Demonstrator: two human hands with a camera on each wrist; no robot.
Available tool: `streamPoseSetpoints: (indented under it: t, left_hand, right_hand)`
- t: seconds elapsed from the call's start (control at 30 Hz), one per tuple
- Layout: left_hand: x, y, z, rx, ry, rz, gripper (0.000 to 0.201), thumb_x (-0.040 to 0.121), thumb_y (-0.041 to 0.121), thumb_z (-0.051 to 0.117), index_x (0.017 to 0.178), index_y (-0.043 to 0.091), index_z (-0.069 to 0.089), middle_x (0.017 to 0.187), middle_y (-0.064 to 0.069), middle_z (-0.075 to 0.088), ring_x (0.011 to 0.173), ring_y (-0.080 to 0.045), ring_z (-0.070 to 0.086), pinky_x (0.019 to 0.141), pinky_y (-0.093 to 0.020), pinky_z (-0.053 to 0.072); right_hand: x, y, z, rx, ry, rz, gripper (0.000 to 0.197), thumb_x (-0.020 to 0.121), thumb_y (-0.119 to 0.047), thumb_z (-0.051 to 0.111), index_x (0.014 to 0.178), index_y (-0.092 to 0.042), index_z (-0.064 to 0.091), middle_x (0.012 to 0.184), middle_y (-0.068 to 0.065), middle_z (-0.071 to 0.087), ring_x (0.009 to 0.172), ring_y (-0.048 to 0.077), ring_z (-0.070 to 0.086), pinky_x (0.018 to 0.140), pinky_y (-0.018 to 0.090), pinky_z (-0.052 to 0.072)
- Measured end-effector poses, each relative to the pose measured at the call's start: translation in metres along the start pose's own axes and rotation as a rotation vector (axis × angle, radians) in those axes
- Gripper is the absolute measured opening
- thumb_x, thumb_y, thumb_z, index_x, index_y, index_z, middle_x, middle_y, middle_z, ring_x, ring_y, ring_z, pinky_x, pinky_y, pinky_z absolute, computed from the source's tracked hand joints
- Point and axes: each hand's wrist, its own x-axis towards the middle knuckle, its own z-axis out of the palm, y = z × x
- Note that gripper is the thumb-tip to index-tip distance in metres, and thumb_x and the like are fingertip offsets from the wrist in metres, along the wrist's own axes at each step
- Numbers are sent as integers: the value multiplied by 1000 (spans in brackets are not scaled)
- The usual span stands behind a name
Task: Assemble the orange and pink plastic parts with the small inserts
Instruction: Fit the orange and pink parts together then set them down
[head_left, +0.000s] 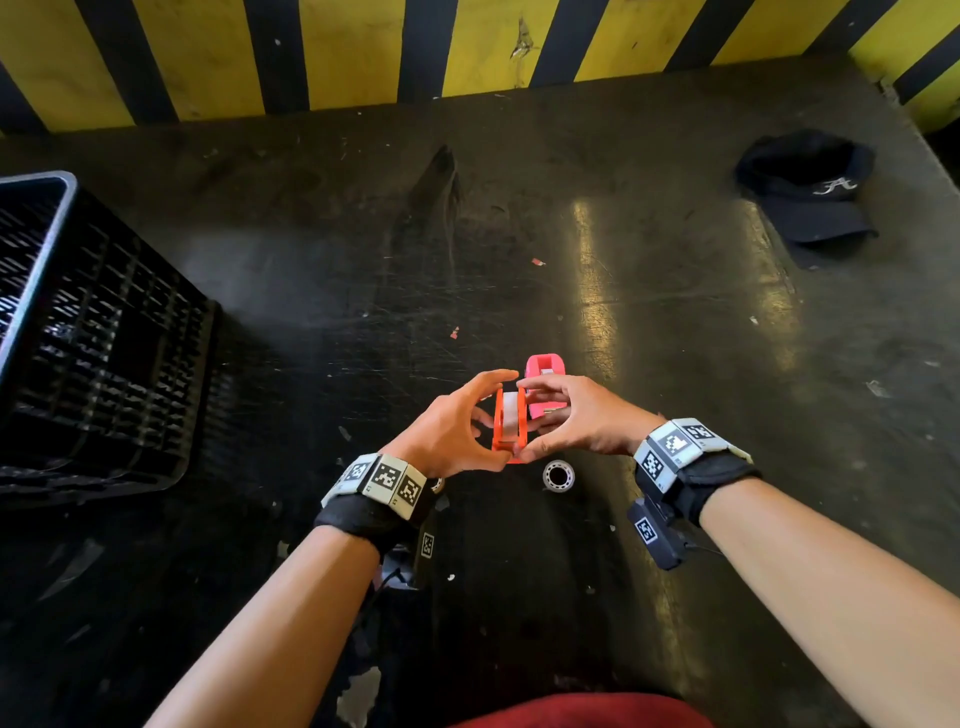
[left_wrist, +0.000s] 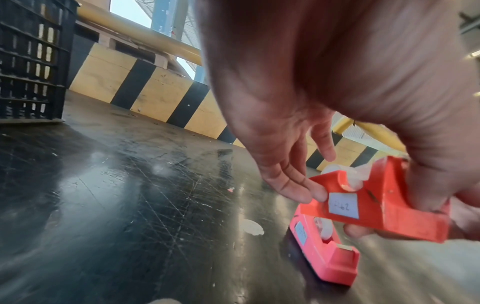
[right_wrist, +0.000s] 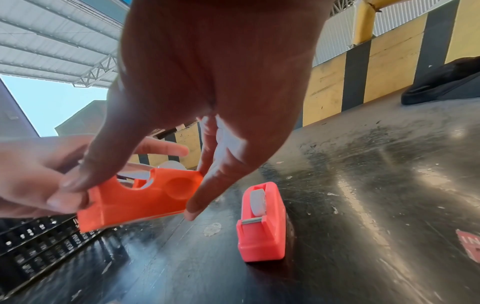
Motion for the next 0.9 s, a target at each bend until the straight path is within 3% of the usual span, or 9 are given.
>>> streamPoseSetpoints:
  t: [0.13, 0.23, 0.33, 0.43, 0.5, 0.6, 0.73, 0.9]
  left_hand:
    - [9, -2, -5, 45, 47, 30, 110, 69, 17, 91, 155, 37, 26, 152, -6, 50, 111, -13, 65, 100, -39, 57]
    - [22, -5, -10, 77, 84, 33, 110, 67, 18, 91, 155, 37, 27, 143, -3, 55, 108, -11, 64, 98, -37, 57]
    - [38, -13, -16, 128, 131, 0, 110, 65, 21, 90, 154, 38, 27, 141, -5, 56, 118, -17, 61, 102, -41, 55]
    - [52, -26, -17, 172, 143, -31, 111, 66, 23, 90, 155, 37, 25, 149, -7, 50, 128, -24, 58, 106, -46, 52]
    - [61, -35, -13, 193, 139, -44, 113, 66, 24, 90, 156, 37, 22, 153, -8, 47, 132, -27, 56, 109, -50, 50]
    - [72, -45, -4, 214, 140, -47, 114, 65, 23, 89, 156, 37, 22, 155, -6, 44, 133, -29, 55, 110, -53, 48]
    - [80, -55, 8, 280, 158, -44, 115, 67, 17, 89, 159, 32, 20, 163, -6, 32, 138, -33, 49, 112, -51, 46]
    - [83, -64, 16, 322, 174, -66, 115, 69, 15, 88, 160, 28, 20, 167, -4, 22, 140, -35, 47, 113, -50, 45]
  right_hand:
    - [10, -6, -4, 3, -10, 1, 107, 62, -14, 99, 152, -22, 41, 149, 4, 50, 117, 18, 69, 106, 43, 53]
    - [22, -8, -8, -31, 16, -7, 112, 61, -11, 99, 154, -23, 38, 154, 4, 49, 118, 19, 69, 104, 42, 55]
    - [32, -9, -18, -251, 126, -35, 110, 66, -16, 95, 157, -27, 35, 153, 2, 48, 123, 21, 62, 99, 36, 55]
    - [40, 3, -30, -420, 233, -26, 105, 69, -23, 90, 157, -27, 34, 154, 4, 46, 136, 24, 51, 109, 43, 47]
    - [45, 15, -33, -500, 192, 32, 115, 64, -32, 91, 160, -27, 26, 161, 3, 34, 146, 27, 39, 117, 47, 39]
    - [50, 33, -29, -619, 137, 102, 134, 56, -45, 94, 163, -28, 14, 167, 0, 21, 151, 33, 29, 119, 52, 34]
    - [58, 45, -22, -682, 180, 133, 135, 60, -41, 95, 163, -28, 9, 169, -1, 21, 150, 34, 30, 116, 58, 35]
    - [62, 52, -18, -693, 251, 121, 125, 65, -37, 92, 162, -27, 14, 166, 1, 30, 147, 33, 37, 114, 55, 38]
